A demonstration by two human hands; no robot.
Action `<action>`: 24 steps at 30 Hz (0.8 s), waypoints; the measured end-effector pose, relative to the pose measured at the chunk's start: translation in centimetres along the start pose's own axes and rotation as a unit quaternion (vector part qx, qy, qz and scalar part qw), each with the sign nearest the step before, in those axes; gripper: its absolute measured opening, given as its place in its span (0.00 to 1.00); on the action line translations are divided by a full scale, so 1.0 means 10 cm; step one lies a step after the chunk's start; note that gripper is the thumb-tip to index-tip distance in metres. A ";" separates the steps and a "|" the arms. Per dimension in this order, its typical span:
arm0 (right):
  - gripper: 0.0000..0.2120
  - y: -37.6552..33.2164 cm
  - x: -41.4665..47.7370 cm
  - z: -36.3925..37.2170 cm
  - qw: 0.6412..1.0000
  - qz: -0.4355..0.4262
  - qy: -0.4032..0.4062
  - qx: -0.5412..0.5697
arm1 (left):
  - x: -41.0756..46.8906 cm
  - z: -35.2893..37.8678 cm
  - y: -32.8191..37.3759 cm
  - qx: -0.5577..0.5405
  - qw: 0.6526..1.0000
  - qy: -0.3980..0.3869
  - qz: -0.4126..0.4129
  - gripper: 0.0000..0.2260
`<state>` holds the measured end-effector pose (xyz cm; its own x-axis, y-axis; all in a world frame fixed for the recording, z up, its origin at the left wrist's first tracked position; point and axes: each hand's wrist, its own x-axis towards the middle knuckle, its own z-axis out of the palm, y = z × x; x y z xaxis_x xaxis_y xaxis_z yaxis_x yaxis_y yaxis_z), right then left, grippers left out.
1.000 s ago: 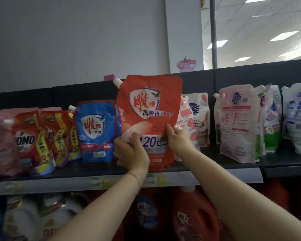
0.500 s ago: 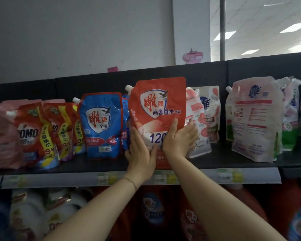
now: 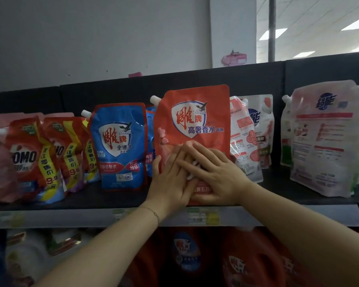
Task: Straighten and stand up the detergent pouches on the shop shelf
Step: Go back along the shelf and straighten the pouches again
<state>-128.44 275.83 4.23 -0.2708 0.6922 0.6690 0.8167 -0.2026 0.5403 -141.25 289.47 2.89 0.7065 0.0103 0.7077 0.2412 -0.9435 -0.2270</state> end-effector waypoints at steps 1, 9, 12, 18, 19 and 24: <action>0.39 0.03 -0.01 0.02 1.000 -0.002 -0.016 -0.004 | 0.02 -0.01 -0.05 -0.026 0.999 -0.018 0.026 0.30; 0.34 0.13 0.02 0.08 0.999 -0.013 -0.038 -0.008 | 0.12 -0.01 -0.49 0.054 0.981 -0.011 0.184 0.38; 0.31 0.20 0.02 0.16 0.999 -0.026 -0.030 -0.008 | 0.13 0.08 -0.48 0.056 0.981 0.009 0.185 0.39; 0.30 0.28 0.04 0.31 0.998 -0.048 -0.028 -0.016 | 0.18 0.26 -0.55 0.079 0.978 0.040 0.189 0.38; 0.30 0.29 0.04 0.33 0.998 -0.049 -0.026 -0.019 | 0.20 0.29 -0.57 0.081 0.977 0.046 0.191 0.38; 0.29 0.31 0.10 0.42 0.998 -0.048 -0.033 -0.039 | 0.28 0.43 -0.66 0.112 0.972 0.069 0.197 0.42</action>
<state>-124.06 278.77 4.40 -0.3100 0.7539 0.5792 0.7463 -0.1845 0.6396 -138.02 297.18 3.53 0.6816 -0.3958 0.6155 0.1194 -0.7697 -0.6272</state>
